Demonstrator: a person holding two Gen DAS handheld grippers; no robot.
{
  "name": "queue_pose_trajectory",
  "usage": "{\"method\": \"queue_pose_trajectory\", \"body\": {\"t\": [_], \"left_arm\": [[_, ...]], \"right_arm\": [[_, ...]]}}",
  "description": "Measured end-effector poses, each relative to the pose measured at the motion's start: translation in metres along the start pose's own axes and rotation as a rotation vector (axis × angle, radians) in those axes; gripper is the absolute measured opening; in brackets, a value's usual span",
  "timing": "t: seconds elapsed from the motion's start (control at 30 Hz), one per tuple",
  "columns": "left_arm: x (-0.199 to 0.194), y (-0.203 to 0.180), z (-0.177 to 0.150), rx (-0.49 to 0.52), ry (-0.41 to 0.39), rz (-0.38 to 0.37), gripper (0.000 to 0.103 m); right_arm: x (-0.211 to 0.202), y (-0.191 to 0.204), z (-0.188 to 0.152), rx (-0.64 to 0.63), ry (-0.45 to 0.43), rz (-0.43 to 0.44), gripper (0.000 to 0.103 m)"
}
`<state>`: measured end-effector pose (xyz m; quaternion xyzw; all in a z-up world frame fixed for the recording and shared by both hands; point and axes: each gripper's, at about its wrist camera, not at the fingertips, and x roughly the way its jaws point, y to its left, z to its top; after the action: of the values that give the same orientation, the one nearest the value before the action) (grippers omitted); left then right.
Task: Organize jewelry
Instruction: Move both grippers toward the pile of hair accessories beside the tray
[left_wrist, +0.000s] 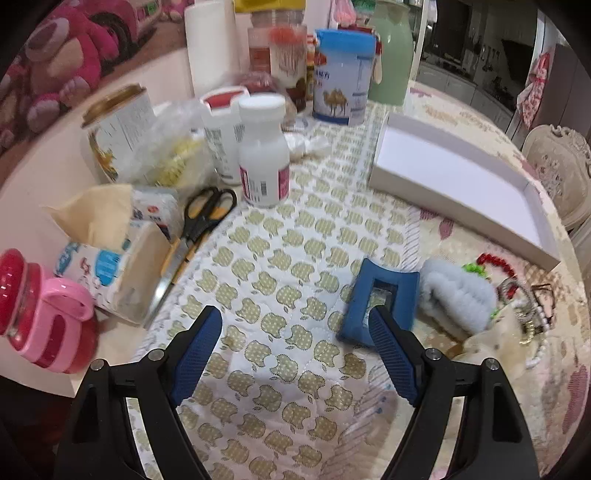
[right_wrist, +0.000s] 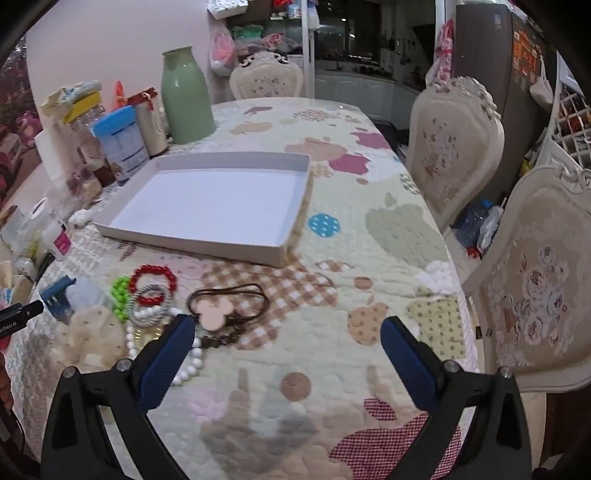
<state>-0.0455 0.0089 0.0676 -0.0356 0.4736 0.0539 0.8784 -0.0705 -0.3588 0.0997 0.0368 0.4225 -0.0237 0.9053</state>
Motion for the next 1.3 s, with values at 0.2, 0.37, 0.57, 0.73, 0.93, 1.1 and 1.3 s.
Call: {"method": "queue_pose_trajectory", "body": {"t": [0.2,0.37,0.57,0.73,0.93,1.1,1.3], "left_arm": [[-0.019,0.001,0.010,-0.005,-0.016,0.010,0.072],[-0.032,-0.001,0.019,0.013,-0.034,0.029,0.072],[-0.047,-0.001,0.020,0.022,-0.054,0.020,0.072],[-0.051,-0.007,0.023,0.045,-0.058,0.027,0.072],[-0.050,-0.011,0.022,0.057,-0.060,0.014,0.072],[-0.046,-0.014,0.023,0.062,-0.053,0.014,0.071],[-0.044,-0.014,0.020,0.064,-0.048,0.014,0.072]], "right_arm": [[-0.007,0.016,0.006,-0.042,-0.010,0.022,0.102],[-0.012,0.025,0.010,-0.063,-0.015,0.037,0.102],[-0.017,0.032,0.012,-0.077,-0.018,0.050,0.102],[-0.023,0.035,0.014,-0.085,-0.029,0.054,0.102],[-0.028,0.037,0.013,-0.093,-0.036,0.050,0.102],[-0.029,0.037,0.011,-0.098,-0.033,0.041,0.102],[-0.027,0.037,0.008,-0.098,-0.023,0.042,0.102]]}}
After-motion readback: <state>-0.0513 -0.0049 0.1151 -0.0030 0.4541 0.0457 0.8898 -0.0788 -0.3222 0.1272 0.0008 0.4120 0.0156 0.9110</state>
